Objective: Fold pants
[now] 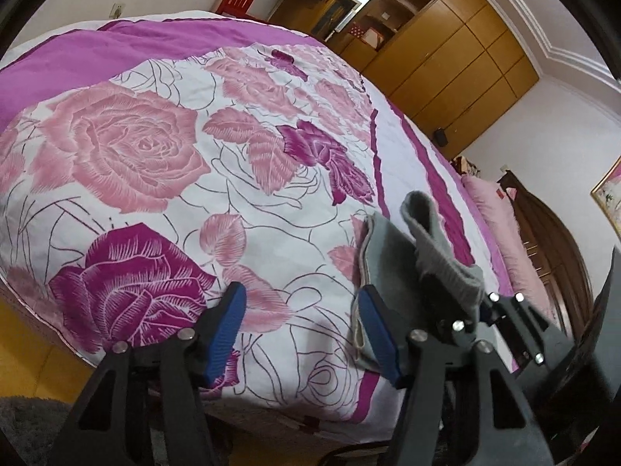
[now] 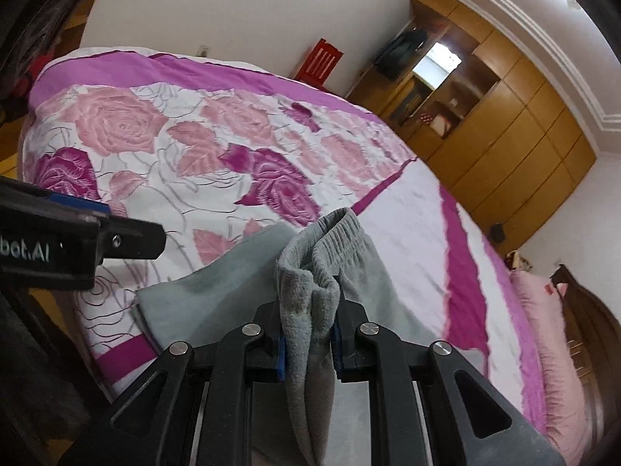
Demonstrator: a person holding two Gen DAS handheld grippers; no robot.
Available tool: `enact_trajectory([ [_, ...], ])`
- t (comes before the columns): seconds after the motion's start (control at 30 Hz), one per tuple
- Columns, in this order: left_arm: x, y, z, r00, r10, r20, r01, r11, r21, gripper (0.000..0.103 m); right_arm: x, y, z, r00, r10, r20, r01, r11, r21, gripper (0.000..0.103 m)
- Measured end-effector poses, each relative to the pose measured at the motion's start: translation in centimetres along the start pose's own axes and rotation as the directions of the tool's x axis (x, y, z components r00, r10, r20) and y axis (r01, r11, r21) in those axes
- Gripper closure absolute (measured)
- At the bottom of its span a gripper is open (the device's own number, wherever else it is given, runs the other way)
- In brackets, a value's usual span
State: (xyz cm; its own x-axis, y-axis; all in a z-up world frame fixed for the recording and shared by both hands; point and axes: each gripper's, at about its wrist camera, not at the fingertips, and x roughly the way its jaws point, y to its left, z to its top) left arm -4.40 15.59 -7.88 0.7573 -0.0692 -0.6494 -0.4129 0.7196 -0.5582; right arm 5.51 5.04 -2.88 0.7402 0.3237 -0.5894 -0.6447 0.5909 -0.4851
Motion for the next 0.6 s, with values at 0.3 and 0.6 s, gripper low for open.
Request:
enact_trajectory([
  [0.3, -0.9, 0.9, -0.2, 1.0, -0.014, 0.02, 0.015, 0.999, -0.032, 0.039, 0.4, 2.3, -0.1, 0.999, 0.032, -0.003, -0.032, 0.999, -0.025, 0.086],
  [0.6, -1.2, 1.3, -0.2, 0.999, -0.023, 0.026, 0.024, 0.999, -0.044, 0.04, 1.0, 2.6, 0.0, 0.998, 0.065, -0.013, -0.065, 0.998, 0.001, 0.086],
])
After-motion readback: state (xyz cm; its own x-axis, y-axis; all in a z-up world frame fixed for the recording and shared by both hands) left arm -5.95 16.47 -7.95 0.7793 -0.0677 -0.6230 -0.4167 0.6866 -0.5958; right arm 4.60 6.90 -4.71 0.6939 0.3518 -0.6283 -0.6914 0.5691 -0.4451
